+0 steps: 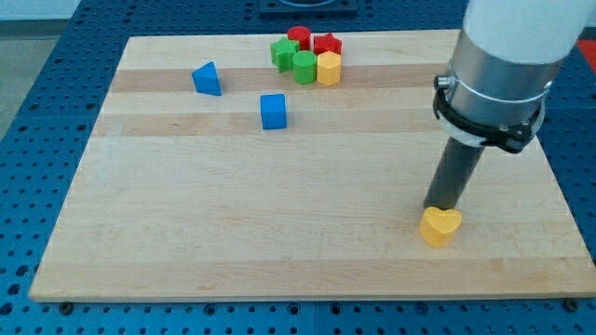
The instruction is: Push the blue cube into the yellow heart
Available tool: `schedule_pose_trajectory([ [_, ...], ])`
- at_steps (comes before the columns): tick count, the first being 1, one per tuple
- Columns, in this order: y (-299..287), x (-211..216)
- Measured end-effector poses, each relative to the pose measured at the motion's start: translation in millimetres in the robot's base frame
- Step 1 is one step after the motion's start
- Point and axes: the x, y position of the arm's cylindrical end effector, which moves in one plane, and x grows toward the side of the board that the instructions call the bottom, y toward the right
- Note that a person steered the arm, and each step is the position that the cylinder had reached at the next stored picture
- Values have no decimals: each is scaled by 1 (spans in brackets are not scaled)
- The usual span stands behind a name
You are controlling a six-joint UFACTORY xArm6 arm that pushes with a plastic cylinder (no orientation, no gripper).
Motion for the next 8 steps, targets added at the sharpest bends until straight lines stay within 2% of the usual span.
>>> schedule_pose_trajectory([
  [1, -40, 0],
  [2, -38, 21],
  [3, -1, 36],
  [4, 9, 37],
  [5, -21, 37],
  [6, -100, 24],
  [8, -203, -101],
])
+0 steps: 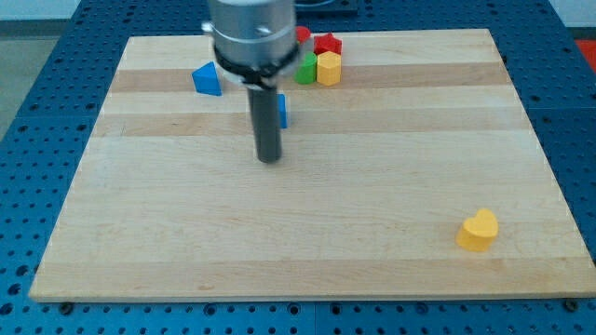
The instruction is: Push the blue cube into the yellow heart
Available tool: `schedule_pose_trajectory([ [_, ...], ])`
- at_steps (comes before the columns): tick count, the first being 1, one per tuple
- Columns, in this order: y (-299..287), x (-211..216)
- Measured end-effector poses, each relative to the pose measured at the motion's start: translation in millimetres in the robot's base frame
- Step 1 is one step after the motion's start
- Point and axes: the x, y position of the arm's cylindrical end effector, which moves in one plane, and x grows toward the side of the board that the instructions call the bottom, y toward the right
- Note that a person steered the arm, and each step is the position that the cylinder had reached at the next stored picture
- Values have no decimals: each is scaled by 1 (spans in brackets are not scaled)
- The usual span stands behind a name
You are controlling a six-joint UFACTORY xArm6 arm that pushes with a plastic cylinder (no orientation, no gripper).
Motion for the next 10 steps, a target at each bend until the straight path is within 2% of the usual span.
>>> schedule_pose_trajectory([
  [1, -34, -34],
  [3, -23, -70],
  [6, 70, -14],
  [7, 57, -18],
  [8, 28, -42],
  [9, 54, -63],
  [10, 86, -61],
])
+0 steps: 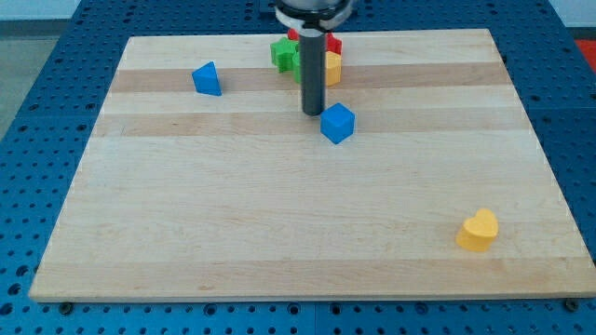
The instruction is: Push the blue cube into the yellow heart
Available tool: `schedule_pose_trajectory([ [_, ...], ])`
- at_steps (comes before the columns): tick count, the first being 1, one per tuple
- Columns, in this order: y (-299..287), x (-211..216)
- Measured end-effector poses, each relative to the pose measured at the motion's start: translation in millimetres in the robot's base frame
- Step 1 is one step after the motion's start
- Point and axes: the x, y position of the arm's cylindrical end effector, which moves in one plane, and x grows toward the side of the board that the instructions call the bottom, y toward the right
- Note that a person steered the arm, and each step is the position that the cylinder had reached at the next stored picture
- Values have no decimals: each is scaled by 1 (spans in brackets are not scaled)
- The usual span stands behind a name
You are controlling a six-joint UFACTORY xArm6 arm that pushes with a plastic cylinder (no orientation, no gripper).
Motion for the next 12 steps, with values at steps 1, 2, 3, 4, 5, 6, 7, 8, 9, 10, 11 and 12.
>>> schedule_pose_trajectory([
  [1, 16, 21],
  [2, 31, 43],
  [3, 55, 69],
  [4, 60, 86],
  [5, 37, 86],
  [6, 24, 90],
  [7, 49, 95],
  [8, 72, 100],
  [9, 87, 111],
  [10, 89, 127],
  [11, 93, 138],
  [12, 97, 143],
])
